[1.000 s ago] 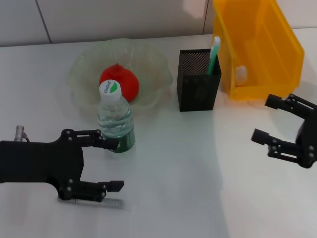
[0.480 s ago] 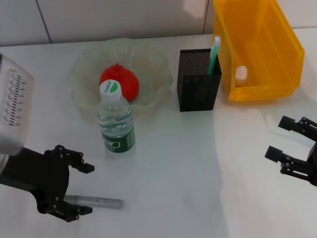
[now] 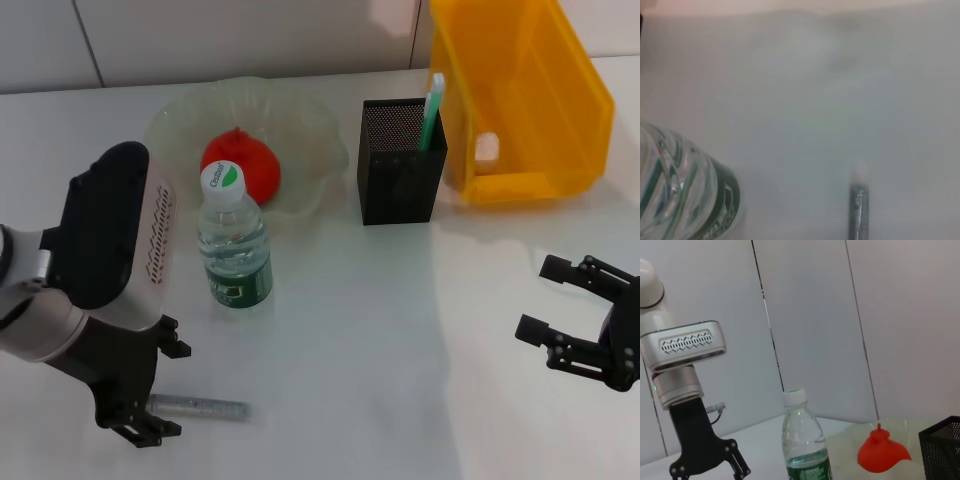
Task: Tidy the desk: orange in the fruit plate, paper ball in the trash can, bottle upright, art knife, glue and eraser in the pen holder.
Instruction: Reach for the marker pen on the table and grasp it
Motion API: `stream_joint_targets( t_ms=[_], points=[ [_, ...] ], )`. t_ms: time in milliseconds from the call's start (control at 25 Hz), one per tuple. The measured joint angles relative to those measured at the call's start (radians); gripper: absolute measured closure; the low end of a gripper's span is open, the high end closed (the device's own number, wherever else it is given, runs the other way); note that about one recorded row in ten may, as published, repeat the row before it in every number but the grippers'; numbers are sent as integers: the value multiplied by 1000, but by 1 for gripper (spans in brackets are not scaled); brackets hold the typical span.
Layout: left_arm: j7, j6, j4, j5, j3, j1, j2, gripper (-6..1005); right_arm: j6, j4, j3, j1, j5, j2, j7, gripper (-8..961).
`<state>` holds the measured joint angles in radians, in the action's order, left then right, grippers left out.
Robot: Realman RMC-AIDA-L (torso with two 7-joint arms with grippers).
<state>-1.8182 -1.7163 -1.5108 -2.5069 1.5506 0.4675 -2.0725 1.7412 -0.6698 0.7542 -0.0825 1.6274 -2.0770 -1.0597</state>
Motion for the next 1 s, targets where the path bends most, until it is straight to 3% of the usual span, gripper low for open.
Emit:
stream_joint_targets(
  t_ms=[560,800,1000],
  points=[
    [-25,56,64,-79,65,17,-2,306,4,22,0,-15,5,0,1,134],
    [-26,57,77,-88,86,27,-3,424,7,23,0,-15,5,0,1,135],
    [-26,56,77,-90,88,32,-3,423,6,30,0,-14,5,0,1,135]
  ],
)
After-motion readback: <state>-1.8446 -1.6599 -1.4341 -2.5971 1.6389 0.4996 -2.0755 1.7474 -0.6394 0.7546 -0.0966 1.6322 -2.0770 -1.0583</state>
